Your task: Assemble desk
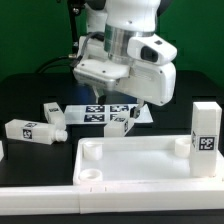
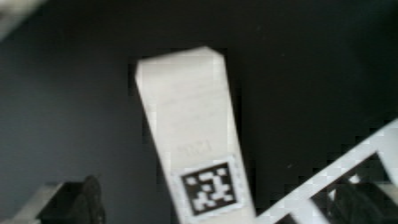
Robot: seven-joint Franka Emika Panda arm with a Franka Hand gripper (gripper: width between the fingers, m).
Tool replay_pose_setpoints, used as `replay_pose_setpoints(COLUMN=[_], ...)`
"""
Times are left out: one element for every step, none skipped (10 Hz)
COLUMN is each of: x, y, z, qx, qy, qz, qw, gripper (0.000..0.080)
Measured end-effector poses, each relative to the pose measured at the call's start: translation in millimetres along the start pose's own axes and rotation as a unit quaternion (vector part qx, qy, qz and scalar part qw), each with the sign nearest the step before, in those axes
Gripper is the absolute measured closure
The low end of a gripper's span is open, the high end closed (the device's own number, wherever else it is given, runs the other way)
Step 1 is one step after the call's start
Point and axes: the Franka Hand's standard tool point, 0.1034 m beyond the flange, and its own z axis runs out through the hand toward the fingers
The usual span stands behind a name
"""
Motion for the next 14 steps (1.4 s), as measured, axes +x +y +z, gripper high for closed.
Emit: replay_pose_setpoints(x=[-9.7, -22.4, -29.0, -27.7, -23.8, -24.6, -24.1, -23.9, -23.8, -26.1, -27.1, -25.9, -20.5, -19.4], y=[8.7, 20.2, 27.6, 27.5, 24.1, 25.2, 25.3, 25.3, 25.3, 23.5, 21.5, 20.4, 17.5, 17.2], z=[-7.1, -14.5, -17.6, -17.4, -14.2, -14.8, -14.5, -14.3, -14.3, -14.7, -14.3, -13.3, -10.5, -9.1], qx=[0.008, 0.011, 0.01, 0.009, 0.011, 0.01, 0.009, 0.009, 0.009, 0.008, 0.009, 0.013, 0.036, 0.04], qy=[-0.004, -0.012, -0.016, -0.016, -0.013, -0.013, -0.013, -0.013, -0.012, -0.006, 0.004, 0.013, 0.027, 0.03], qz=[0.069, 0.138, 0.182, 0.196, 0.215, 0.261, 0.292, 0.33, 0.362, 0.438, 0.521, 0.6, 0.681, 0.698], qw=[0.998, 0.99, 0.983, 0.98, 0.976, 0.965, 0.956, 0.944, 0.932, 0.899, 0.853, 0.8, 0.731, 0.714], gripper=[0.0153, 0.0153, 0.0151, 0.0151, 0.0151, 0.0151, 0.0151, 0.0151, 0.0151, 0.0151, 0.0151, 0.0151, 0.0151, 0.0151])
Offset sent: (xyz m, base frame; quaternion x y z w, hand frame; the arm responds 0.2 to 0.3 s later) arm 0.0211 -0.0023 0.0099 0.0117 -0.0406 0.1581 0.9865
